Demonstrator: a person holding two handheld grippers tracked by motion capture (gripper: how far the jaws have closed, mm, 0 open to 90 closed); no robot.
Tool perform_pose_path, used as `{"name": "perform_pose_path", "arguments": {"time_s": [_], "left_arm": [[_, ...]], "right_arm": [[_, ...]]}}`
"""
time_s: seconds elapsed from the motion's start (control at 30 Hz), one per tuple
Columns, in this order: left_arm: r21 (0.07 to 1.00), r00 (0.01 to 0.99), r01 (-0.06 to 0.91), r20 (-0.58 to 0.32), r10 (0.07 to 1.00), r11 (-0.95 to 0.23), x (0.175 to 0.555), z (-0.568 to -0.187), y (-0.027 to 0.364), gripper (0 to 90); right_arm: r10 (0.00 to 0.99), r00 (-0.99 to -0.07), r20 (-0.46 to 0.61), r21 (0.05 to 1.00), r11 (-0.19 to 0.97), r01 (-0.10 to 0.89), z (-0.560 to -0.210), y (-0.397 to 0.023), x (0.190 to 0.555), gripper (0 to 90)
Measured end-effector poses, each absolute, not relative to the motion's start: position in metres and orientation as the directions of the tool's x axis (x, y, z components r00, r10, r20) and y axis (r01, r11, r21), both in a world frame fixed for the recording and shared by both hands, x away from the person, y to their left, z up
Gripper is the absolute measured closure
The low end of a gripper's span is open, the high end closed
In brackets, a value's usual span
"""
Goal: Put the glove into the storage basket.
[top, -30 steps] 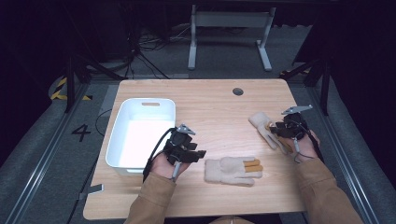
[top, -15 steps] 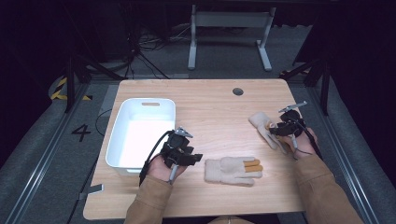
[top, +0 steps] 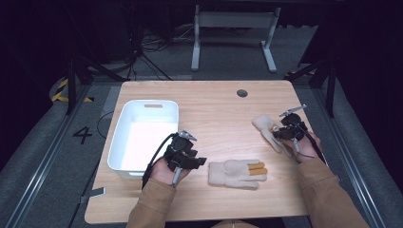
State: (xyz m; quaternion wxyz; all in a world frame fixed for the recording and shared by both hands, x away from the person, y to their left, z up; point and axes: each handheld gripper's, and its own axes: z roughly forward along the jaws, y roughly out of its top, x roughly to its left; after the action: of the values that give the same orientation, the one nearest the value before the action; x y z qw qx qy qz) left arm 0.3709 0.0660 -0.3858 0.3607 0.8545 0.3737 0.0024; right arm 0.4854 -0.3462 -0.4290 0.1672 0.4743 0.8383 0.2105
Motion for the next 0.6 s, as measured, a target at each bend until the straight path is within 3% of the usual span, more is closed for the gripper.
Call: {"name": "perform_pose_path", "arguments": {"time_s": [0.27, 0.6], "left_arm": [[0.618, 0.725, 0.635, -0.269, 0.634, -0.464, 0.373, -0.385, 0.065, 52.9], [0.617, 0.742, 0.622, -0.269, 0.614, -0.482, 0.377, -0.385, 0.057, 53.2]], "right_arm": [[0.866, -0.498, -0.045, 0.513, 0.448, 0.732, -0.415, -0.347, 0.483, 71.3], [0.847, -0.524, -0.091, 0.539, 0.485, 0.689, -0.399, -0.345, 0.468, 71.3]]}}
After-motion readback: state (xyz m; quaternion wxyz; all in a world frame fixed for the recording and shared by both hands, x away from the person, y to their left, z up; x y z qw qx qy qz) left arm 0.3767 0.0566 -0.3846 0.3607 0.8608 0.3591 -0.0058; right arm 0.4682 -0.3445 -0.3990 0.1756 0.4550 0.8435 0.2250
